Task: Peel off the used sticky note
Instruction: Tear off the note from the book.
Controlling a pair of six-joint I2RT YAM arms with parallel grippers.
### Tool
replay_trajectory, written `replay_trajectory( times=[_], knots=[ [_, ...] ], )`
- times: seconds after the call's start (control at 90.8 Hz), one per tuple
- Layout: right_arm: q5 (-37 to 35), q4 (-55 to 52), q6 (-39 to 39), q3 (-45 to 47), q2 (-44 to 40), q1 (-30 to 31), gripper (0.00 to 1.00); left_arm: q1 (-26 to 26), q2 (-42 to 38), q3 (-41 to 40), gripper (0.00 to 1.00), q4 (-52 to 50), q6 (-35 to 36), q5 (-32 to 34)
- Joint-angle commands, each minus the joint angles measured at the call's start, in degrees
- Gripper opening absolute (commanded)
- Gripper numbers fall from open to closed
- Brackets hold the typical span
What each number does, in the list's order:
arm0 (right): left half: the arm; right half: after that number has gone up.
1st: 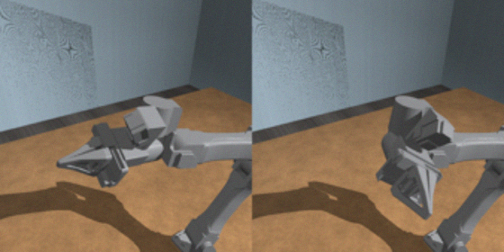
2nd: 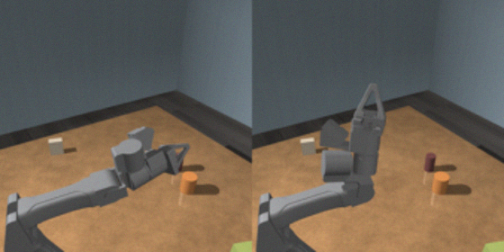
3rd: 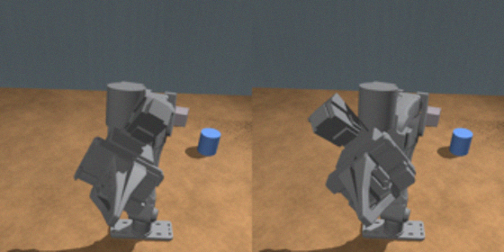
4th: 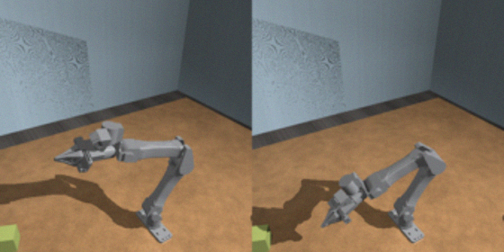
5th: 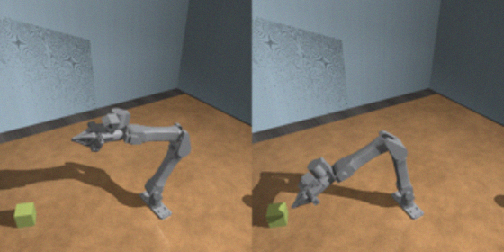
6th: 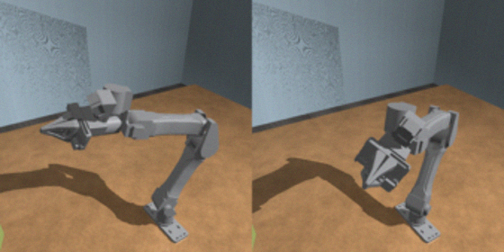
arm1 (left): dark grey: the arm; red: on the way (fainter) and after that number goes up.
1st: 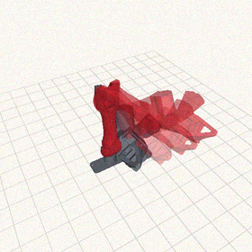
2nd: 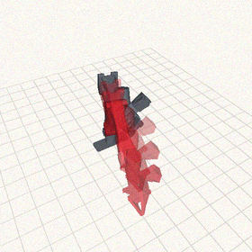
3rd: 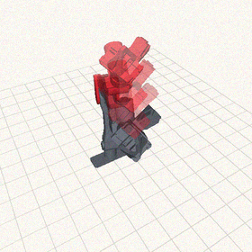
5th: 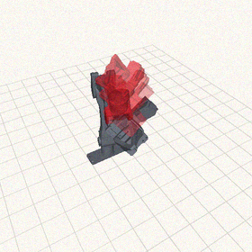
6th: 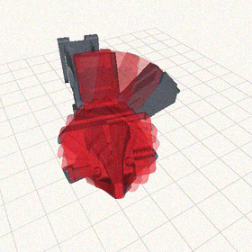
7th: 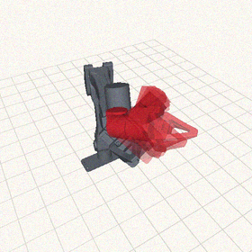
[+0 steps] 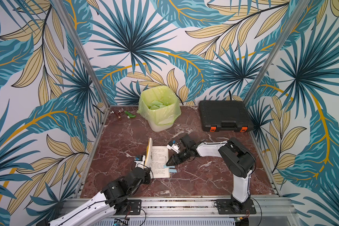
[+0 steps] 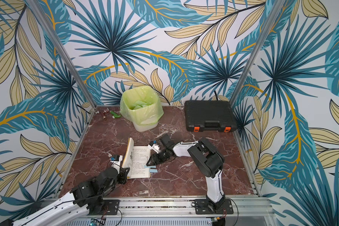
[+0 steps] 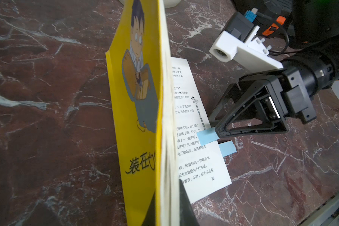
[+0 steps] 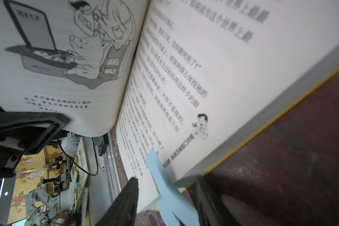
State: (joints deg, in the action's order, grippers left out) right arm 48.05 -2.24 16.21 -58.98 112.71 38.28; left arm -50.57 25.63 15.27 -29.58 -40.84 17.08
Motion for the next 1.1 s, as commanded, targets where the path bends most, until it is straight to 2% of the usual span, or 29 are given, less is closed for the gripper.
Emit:
replay_trajectory(
  times=[0.0, 0.132, 0.408, 0.595, 0.782, 0.903, 1.091],
  knots=[
    [0.5, -1.3, -1.1, 2.6, -1.2, 0.4, 0.46, 0.4, 1.0, 0.4, 0.00, 0.6, 1.1, 0.8],
    [0.0, -0.5, -0.7, 3.4, -1.9, 0.3, 0.39, 0.3, 2.6, 0.5, 0.00, 1.6, 1.3, 0.5],
    [-2.9, -0.4, -0.5, 3.5, -3.3, 0.3, 0.16, 0.5, 3.2, 0.5, 0.00, 2.5, 1.4, 0.2],
    [-4.7, -1.7, -0.7, 3.6, -5.2, 0.3, 0.06, 0.6, 3.5, 0.1, 0.00, 3.6, 1.2, -0.2],
    [-5.9, -3.4, -0.7, 3.6, -8.1, 0.9, 0.02, 0.7, 6.0, -0.2, 0.00, 6.0, 1.3, -1.1],
    [-8.4, -4.2, -0.9, 3.5, -12.7, 0.8, 0.01, 0.7, 6.9, -0.3, 0.00, 6.8, 1.5, -1.3],
    [-12.8, -8.3, -1.5, -2.9, -19.6, -0.5, 0.01, 0.8, 6.6, -0.5, 0.00, 6.5, 1.4, -1.2]
  ],
)
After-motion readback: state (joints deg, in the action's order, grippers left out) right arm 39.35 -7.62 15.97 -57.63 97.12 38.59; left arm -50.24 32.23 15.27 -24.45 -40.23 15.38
